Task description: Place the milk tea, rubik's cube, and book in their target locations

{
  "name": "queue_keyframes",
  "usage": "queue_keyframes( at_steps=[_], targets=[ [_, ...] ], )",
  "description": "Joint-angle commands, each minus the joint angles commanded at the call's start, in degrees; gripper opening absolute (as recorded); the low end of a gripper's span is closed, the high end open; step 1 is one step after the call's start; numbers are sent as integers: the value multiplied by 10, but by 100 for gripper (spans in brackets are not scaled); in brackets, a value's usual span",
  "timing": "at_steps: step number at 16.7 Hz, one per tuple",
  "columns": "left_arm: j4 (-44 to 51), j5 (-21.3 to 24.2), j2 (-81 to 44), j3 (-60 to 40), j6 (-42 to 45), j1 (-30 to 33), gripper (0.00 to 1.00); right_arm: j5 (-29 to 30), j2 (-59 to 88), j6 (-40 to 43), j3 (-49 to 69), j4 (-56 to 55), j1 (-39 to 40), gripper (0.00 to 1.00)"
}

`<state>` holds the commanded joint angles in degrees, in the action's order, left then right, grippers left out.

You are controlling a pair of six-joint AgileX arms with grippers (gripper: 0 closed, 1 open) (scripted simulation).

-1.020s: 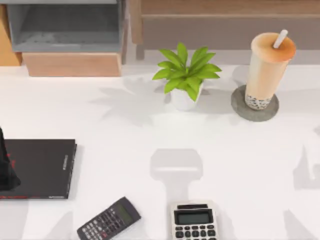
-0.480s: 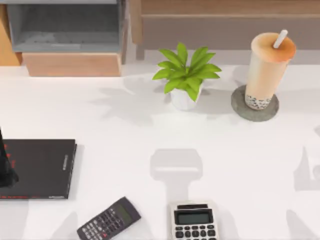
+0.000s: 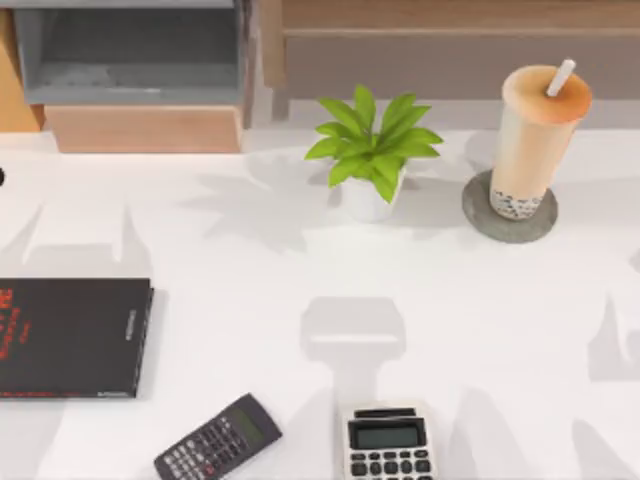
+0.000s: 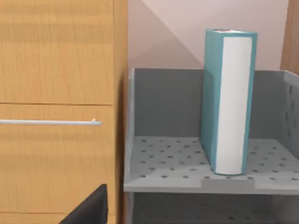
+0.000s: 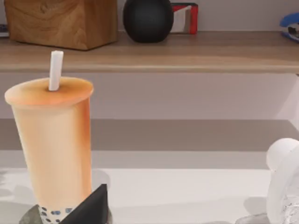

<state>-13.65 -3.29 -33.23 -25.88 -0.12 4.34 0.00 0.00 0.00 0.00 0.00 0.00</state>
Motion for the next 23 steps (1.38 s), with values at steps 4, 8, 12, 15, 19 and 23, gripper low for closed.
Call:
queue_keyframes(
  at_steps=[4, 8, 12, 15, 19, 23],
  targets=[
    [-82, -20, -277, -159, -2, 26, 100, 0, 0, 0, 0, 0, 0, 100],
    [-154, -40, -529, -303, -4, 49, 100, 0, 0, 0, 0, 0, 0, 100],
    [-209, -55, -690, -407, -6, 66, 100, 0, 0, 0, 0, 0, 0, 100],
    [-232, -61, -748, -450, -5, 72, 100, 0, 0, 0, 0, 0, 0, 100],
    [-235, -62, -757, -457, -5, 73, 100, 0, 0, 0, 0, 0, 0, 100],
    [-233, -60, -761, -463, -5, 70, 100, 0, 0, 0, 0, 0, 0, 100]
  ],
)
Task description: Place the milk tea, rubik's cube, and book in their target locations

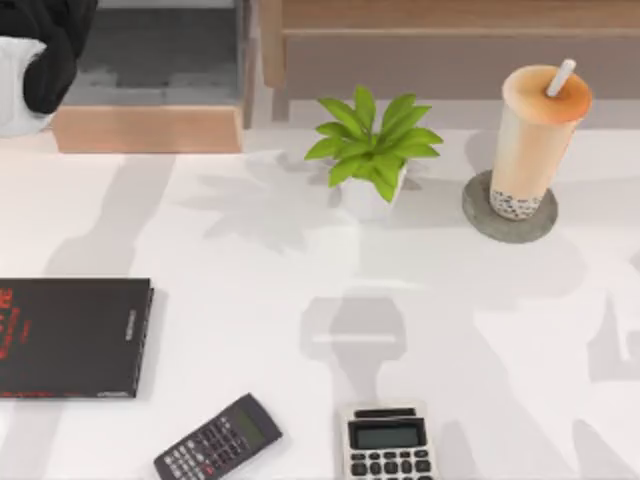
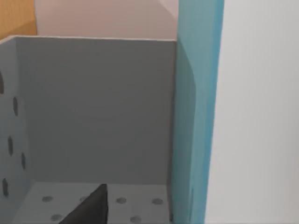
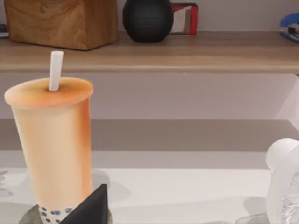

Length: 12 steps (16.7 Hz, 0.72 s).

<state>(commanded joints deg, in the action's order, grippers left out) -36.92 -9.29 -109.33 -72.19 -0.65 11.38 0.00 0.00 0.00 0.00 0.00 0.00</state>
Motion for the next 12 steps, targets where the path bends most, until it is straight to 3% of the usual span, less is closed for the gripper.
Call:
queue_keyframes(
  at_steps=[10, 12],
  targets=[
    [22, 5, -55, -78, 0, -4, 100, 0, 0, 0, 0, 0, 0, 100],
    [22, 5, -55, -78, 0, -4, 85, 0, 0, 0, 0, 0, 0, 100]
  ],
)
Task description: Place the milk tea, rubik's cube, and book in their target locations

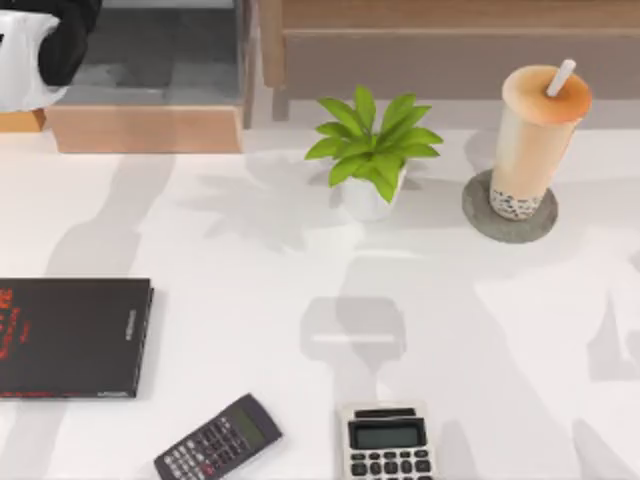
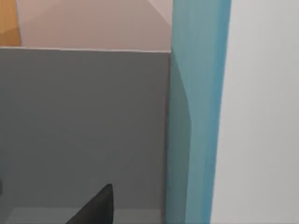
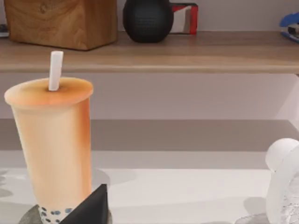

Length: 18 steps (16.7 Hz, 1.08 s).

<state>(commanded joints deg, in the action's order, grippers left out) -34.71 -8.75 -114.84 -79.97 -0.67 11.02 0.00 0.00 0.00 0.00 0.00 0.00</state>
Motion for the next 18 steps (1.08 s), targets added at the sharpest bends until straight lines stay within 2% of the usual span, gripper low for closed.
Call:
queue_keyframes(
  at_steps=[11, 18],
  targets=[
    [0, 0, 0, 0, 0, 0, 2, 0, 0, 0, 0, 0, 0, 100],
    [0, 0, 0, 0, 0, 0, 0, 0, 0, 0, 0, 0, 0, 100]
  ],
)
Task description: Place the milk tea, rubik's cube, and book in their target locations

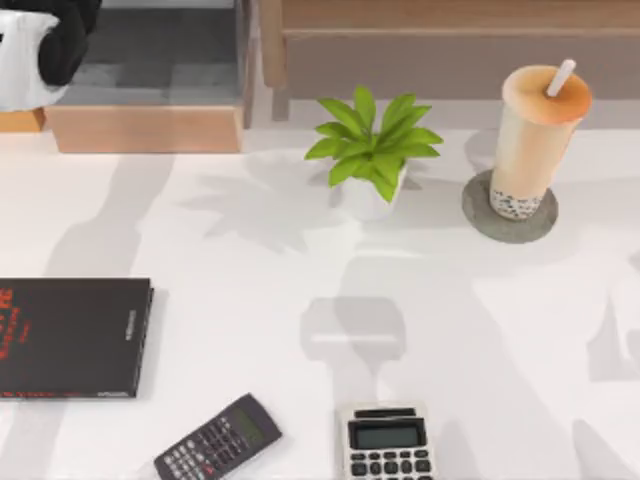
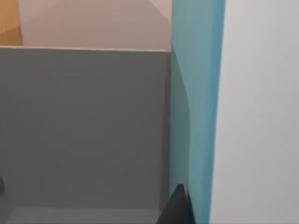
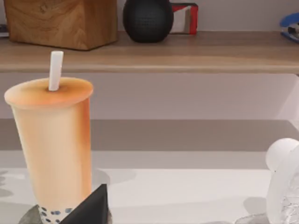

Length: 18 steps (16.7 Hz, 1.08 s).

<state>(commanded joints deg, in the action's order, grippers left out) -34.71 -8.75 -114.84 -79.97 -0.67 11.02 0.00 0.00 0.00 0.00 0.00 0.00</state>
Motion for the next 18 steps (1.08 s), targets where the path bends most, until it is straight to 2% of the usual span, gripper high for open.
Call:
queue_keyframes(
  at_steps=[12, 15, 18],
  targets=[
    [11, -2, 32, 17, 7, 2, 0, 0, 0, 0, 0, 0, 0, 100],
    [11, 7, 83, 50, 57, 3, 0, 0, 0, 0, 0, 0, 0, 100],
    [13, 20, 165, 123, 154, -1, 0, 0, 0, 0, 0, 0, 0, 100]
  ],
)
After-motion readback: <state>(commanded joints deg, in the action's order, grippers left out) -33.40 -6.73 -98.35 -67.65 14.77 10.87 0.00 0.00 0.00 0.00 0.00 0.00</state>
